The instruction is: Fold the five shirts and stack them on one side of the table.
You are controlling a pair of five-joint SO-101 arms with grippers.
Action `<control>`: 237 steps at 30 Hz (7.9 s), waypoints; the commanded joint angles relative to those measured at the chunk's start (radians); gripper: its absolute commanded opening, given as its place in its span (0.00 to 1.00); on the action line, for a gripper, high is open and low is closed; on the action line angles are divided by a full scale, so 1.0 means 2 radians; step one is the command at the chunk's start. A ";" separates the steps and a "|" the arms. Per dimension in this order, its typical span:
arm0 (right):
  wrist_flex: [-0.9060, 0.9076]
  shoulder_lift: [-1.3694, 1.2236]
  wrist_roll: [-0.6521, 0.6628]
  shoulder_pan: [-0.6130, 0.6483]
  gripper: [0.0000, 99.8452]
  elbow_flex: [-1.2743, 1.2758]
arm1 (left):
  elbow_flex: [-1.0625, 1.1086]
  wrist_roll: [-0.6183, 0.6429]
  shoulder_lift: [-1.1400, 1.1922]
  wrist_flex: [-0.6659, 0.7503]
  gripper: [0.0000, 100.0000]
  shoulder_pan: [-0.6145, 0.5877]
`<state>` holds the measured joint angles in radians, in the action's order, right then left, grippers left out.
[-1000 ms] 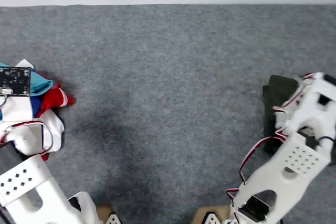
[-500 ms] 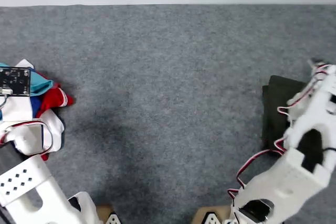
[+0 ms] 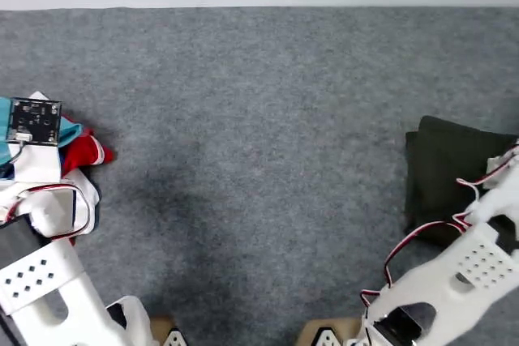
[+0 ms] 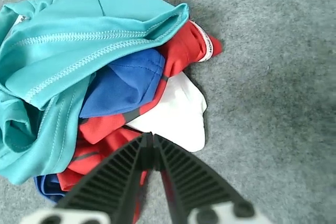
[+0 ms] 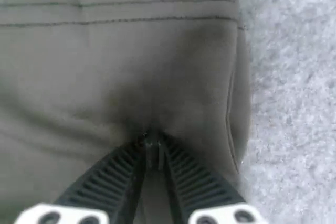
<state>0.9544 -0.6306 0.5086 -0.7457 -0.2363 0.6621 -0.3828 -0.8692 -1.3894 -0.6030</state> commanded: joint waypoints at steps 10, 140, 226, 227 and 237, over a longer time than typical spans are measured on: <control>0.126 0.138 0.001 0.003 0.01 -0.038 | -0.057 -0.004 -0.008 -0.019 0.01 0.002; 0.293 0.233 -0.089 0.511 0.01 0.176 | -0.827 0.084 0.534 -0.183 0.17 -0.008; 0.264 -0.047 0.047 0.599 0.02 -0.079 | -0.521 0.082 0.289 -0.174 0.17 -0.071; 0.272 -0.046 0.047 0.599 0.02 -0.091 | -0.521 0.082 0.289 -0.174 0.17 -0.071; 0.424 -0.026 0.044 0.600 0.01 -0.235 | -0.521 0.081 0.289 -0.167 0.17 -0.071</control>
<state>1.7507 -0.7380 0.5915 0.4557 -0.6460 -0.3798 -0.2263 -0.2585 -1.7346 -0.7534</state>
